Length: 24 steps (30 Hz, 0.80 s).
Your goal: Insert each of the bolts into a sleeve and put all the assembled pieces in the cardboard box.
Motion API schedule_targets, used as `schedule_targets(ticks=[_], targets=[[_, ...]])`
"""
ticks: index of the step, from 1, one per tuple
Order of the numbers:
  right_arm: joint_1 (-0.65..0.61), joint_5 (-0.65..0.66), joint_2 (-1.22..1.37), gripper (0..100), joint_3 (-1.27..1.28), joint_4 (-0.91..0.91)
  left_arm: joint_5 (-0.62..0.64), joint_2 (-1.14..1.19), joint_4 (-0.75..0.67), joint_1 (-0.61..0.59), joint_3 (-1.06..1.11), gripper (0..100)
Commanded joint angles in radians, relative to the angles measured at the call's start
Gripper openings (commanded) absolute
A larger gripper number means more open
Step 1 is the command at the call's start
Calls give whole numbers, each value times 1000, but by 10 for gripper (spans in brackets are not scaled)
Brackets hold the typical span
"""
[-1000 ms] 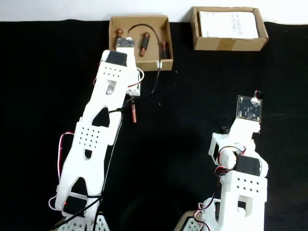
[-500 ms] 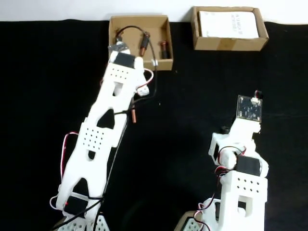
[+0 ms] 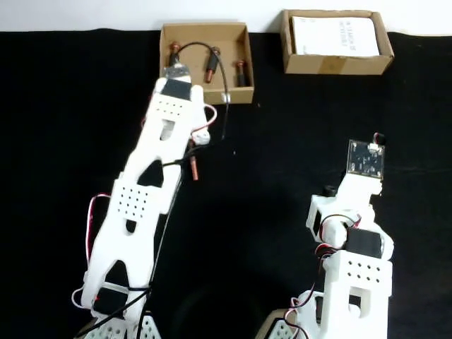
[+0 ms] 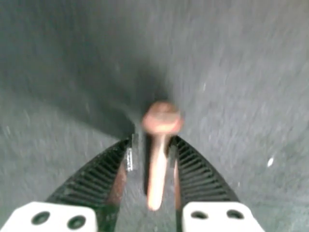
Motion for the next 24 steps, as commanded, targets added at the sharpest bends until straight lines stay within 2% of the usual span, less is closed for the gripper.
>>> schedule_targets(ticks=[1, 16, 21, 24], targets=[[-7, 6, -24, 6, -4, -18, -40, -15, -49, -7, -5, 120], [-7, 2, -24, 6, -4, -18, -52, -12, -46, 38, 4, 125], [-7, 0, -24, 6, -4, -18, -58, 33, -71, 28, -7, 18], [-10, 0, -24, 6, -4, -19, -60, 38, -72, 27, -7, 9]])
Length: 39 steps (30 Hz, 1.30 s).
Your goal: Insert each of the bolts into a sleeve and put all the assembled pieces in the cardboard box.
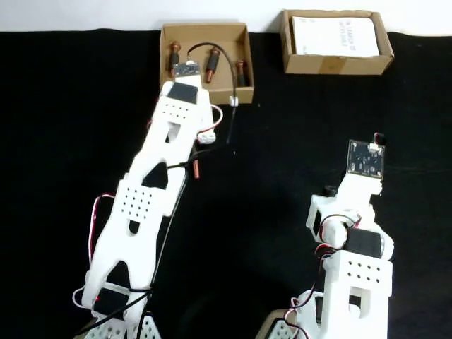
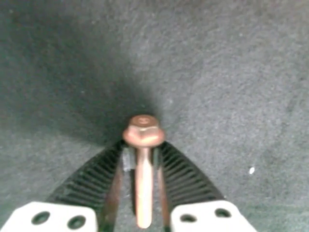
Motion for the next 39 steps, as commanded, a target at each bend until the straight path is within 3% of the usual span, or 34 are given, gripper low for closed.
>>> schedule_targets(ticks=[1, 5, 8, 14, 18, 25, 31, 36, 39], targets=[[-21, 0, -24, 6, -4, -19, -9, -8, -6, -5, -12, 9], [-62, -2, -25, 6, -18, -19, -126, -96, 5, 27, -35, 9], [-131, -3, -54, 6, -53, -15, -212, -194, 89, 65, -102, 9], [-354, -193, -182, 6, -90, -36, -295, -418, 167, 104, -134, 9], [-444, -247, -219, 6, -42, -206, -295, -616, 167, 136, -24, 9], [-450, -252, -219, 6, 101, -576, -293, -1041, 150, 199, 312, 8], [-450, -253, -219, 6, 217, -814, -295, -1495, -124, 163, 862, 7], [-496, -247, -219, 6, 282, -848, -295, -1960, -560, 163, 1555, 8], [-567, -245, -219, 6, 315, -851, -295, -2198, -813, 163, 1840, 8]])
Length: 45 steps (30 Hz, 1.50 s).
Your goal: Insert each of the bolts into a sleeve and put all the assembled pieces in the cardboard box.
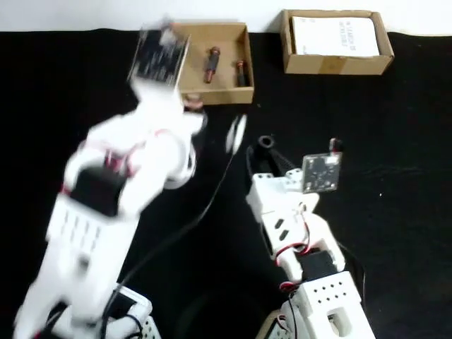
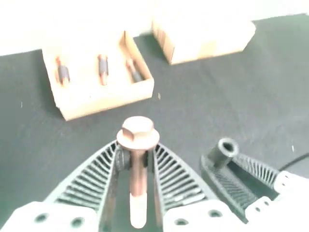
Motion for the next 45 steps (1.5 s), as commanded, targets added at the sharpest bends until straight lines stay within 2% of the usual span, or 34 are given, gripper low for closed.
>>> schedule_targets(ticks=[1, 3, 5, 7, 10, 16, 20, 27, 45], targets=[[-73, 2, -25, 6, 22, -27, -17, -325, -327, -5, 383, 8], [-105, 14, -24, 6, 47, -27, -87, -367, -388, 2, 421, 9], [-140, 84, -24, 6, 84, -27, -144, -369, -388, 4, 397, 9], [-168, 133, -24, 6, 122, -28, -149, -369, -388, 5, 348, 9], [-185, 133, -24, 6, 151, -41, -146, -367, -388, 18, 286, 9], [-183, 135, -22, 6, 202, -183, -144, -366, -321, 202, 274, 9], [-183, 135, -22, 6, 236, -193, -144, -300, -318, 226, 275, 9], [-183, 135, -24, 6, 237, -193, 18, -193, -316, 251, 275, 9], [-179, 135, -28, 6, 231, -240, 20, -177, -362, 242, 348, 9]])
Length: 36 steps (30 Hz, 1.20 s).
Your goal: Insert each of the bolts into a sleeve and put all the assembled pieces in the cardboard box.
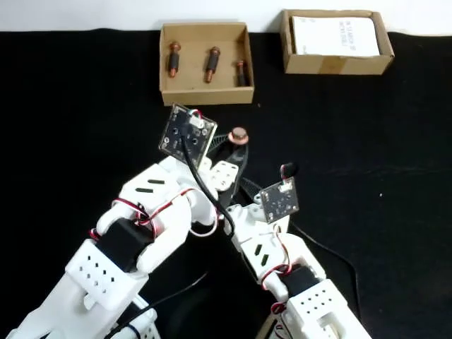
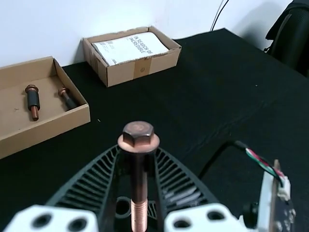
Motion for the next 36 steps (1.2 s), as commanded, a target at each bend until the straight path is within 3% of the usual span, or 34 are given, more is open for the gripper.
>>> schedule_targets(ticks=[1, 9, 22, 26, 33, 36], targets=[[-1, 5, -27, 6, -1, -24, 0, 1, -38, -2, -5, 9], [-4, 6, -28, 6, 7, -96, 5, 125, -150, -91, -13, 9], [-1, 3, -27, 6, 4, -99, 6, 168, -158, -70, -12, 9], [-1, 3, -27, 6, 1, -99, 5, 168, -149, -70, -5, 9], [-1, 3, -25, 6, 2, -99, -6, 162, -14, -53, -10, 9], [-1, 3, -24, 6, 4, -99, -78, 162, 12, -38, -13, 9]])
